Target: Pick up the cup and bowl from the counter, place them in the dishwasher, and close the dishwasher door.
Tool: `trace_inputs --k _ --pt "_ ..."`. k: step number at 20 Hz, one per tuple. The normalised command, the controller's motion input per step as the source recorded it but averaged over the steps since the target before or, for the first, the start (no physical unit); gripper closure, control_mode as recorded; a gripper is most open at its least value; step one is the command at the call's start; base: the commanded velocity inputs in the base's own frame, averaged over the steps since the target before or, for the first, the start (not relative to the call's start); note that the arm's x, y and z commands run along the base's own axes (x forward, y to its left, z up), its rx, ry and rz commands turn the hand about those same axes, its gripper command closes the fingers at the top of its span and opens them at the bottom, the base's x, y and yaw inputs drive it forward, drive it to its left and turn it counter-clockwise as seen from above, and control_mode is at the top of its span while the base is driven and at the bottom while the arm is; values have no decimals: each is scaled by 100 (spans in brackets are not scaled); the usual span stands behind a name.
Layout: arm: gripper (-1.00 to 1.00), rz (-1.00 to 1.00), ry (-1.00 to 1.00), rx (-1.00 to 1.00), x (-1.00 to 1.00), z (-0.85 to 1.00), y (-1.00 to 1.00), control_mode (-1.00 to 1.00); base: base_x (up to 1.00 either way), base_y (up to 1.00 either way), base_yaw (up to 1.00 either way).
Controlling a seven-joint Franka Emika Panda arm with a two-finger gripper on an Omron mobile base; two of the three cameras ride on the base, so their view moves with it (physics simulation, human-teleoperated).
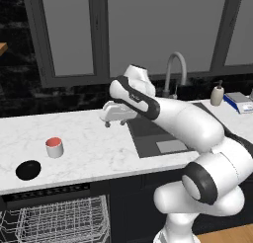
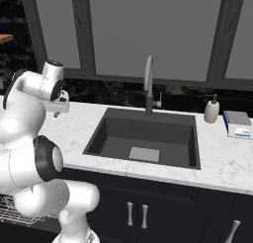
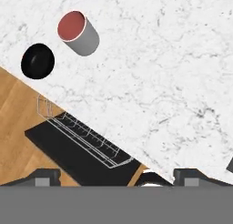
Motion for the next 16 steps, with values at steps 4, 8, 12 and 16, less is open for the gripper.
trace_inputs --k 4,8,12,16 --pt "-100 -7 -3 0 41 -38 77 -100 0 0 0" --pt "-100 -17 3 0 16 -14 40 -100 0 0 0" --pt "-100 -9 3 1 15 -35 16 -100 0 0 0" --pt "-100 -12 0 0 16 -23 64 -100 0 0 0"
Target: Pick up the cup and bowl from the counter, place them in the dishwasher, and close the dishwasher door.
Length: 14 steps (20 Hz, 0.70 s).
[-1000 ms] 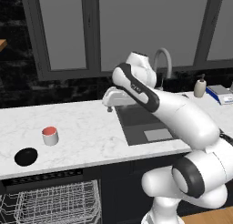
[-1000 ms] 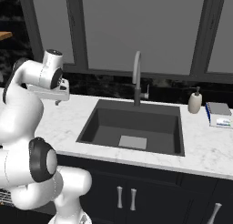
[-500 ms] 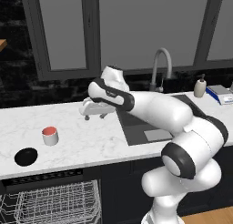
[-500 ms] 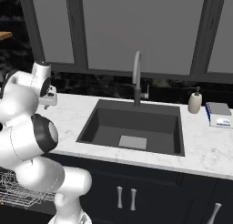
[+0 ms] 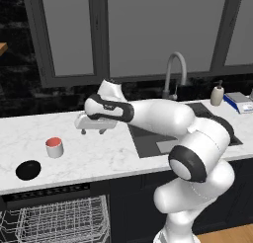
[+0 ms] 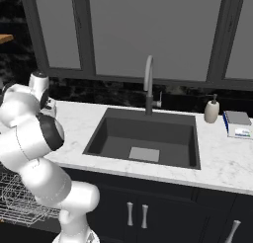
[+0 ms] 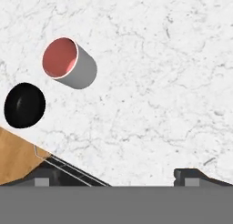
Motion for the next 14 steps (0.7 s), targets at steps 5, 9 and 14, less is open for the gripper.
trace_inputs --k 5,9,14 --pt "-100 -13 6 0 26 -13 63 -100 0 0 0" --pt "-100 -6 12 0 31 -38 25 -100 0 0 0" --pt "-100 -5 9 1 38 -35 41 -100 0 0 0"
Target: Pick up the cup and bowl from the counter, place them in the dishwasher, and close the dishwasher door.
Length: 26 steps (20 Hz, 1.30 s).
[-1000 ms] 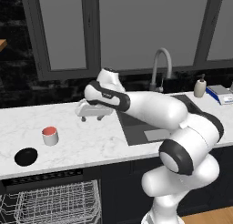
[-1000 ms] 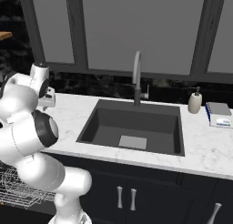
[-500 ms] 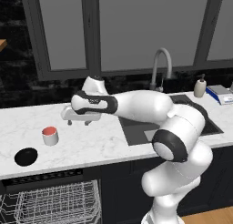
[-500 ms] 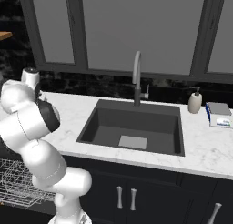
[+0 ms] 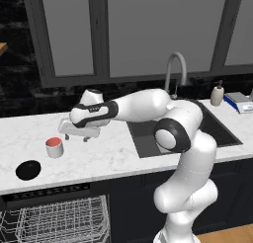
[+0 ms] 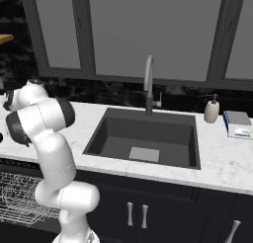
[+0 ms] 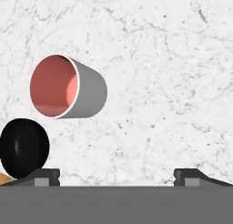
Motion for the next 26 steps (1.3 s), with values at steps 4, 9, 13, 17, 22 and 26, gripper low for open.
trace_inputs --k 4,9,13,17,22,26 --pt "-100 -4 9 1 26 -12 45 -100 0 0 0" --pt "-100 -2 10 0 31 -23 32 -100 0 0 0" --pt "-100 0 7 0 22 -39 22 -100 0 0 0" --pt "-100 0 3 0 15 -30 31 -100 0 0 0" --pt "-100 -2 2 0 22 -16 25 -100 0 0 0" --pt "100 0 0 0 1 -9 2 -100 0 0 0"
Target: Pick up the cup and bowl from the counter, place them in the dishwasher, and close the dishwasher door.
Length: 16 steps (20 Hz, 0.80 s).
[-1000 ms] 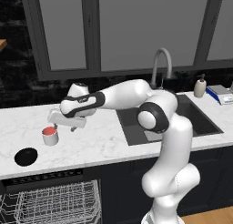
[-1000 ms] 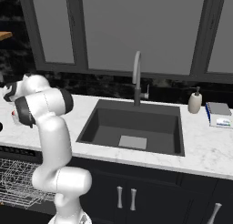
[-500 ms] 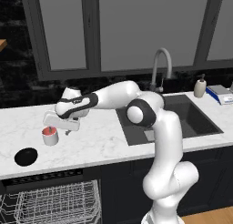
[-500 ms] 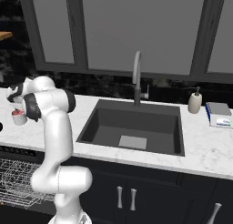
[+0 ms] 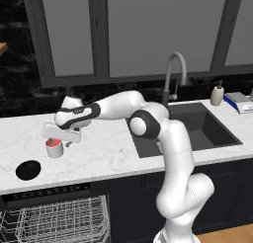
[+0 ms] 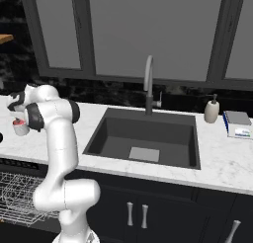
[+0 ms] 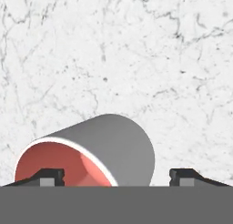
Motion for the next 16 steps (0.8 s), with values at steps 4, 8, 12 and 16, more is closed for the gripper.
trace_inputs --k 4,8,12,16 --pt "100 0 0 0 -15 0 -2 -100 0 0 0" --pt "100 0 0 0 -46 -6 -10 -100 0 0 0" --pt "100 0 -5 0 -83 2 -22 -100 0 0 0" --pt "100 2 -1 0 -100 21 -22 -100 0 0 0"
